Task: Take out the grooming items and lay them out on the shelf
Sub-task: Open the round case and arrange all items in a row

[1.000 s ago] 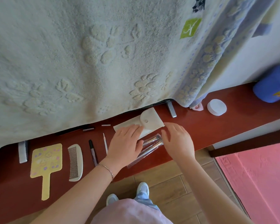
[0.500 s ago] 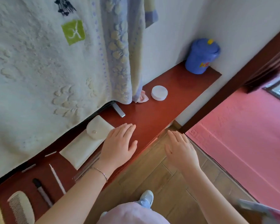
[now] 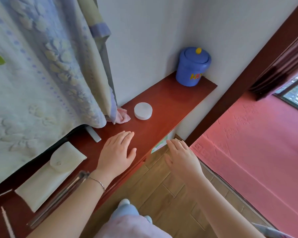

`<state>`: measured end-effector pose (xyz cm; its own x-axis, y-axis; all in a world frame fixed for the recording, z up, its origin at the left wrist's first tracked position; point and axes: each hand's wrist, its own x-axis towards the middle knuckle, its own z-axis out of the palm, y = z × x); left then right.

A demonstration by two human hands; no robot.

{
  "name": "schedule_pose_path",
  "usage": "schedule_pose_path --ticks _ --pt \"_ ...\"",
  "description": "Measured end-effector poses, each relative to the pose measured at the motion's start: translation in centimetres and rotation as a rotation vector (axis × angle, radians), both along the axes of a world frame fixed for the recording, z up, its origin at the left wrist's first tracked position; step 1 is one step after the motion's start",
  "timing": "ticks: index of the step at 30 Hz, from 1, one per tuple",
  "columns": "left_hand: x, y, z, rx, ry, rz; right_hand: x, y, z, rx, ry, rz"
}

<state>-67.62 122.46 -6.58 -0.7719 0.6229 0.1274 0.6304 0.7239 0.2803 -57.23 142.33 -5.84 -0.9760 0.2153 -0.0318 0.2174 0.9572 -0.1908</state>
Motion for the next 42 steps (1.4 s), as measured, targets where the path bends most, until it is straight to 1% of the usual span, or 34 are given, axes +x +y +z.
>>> schedule_pose_path --ticks 5,10,15,19,23,29,34,36,37,39,42 --pt "-2.3 1.4 -1.1 -0.025 -0.02 0.058 -4.7 2.5 -0.5 0.008 0.005 0.062" --pt "-5.3 3.1 -2.4 -0.053 -0.056 0.134 -10.2 5.0 -0.7 -0.005 -0.103 0.186" --pt "-8.0 4.9 -3.4 -0.03 -0.096 0.221 -14.9 6.3 -0.4 -0.011 -0.22 0.274" --pt "-9.6 6.3 -3.7 -0.021 -0.091 0.239 -18.2 6.9 -0.3 -0.013 -0.215 0.341" --pt "-10.2 7.0 -4.6 -0.038 -0.084 0.302 -20.9 7.1 -0.7 -0.009 -0.211 0.433" --pt "-9.8 8.1 -5.2 -0.039 -0.087 0.43 -23.2 6.5 -1.5 -0.008 -0.318 0.634" --pt "-8.8 9.5 -5.1 -0.041 -0.108 0.583 -24.3 6.1 -2.2 -0.028 -0.364 0.745" --pt "-8.4 10.4 -5.2 0.007 -0.123 0.652 -24.7 6.4 -2.4 -0.015 -0.33 0.79" --pt "-8.2 11.0 -5.2 0.065 -0.138 0.696 -24.9 6.6 -2.5 -0.017 -0.31 0.815" --pt "-7.8 12.1 -5.0 0.263 -0.245 0.82 -25.1 7.0 -2.3 -0.058 -0.3 0.849" --pt "-7.1 13.2 -4.0 0.592 -0.423 1.035 -24.9 7.6 -1.0 -0.184 -0.289 0.861"
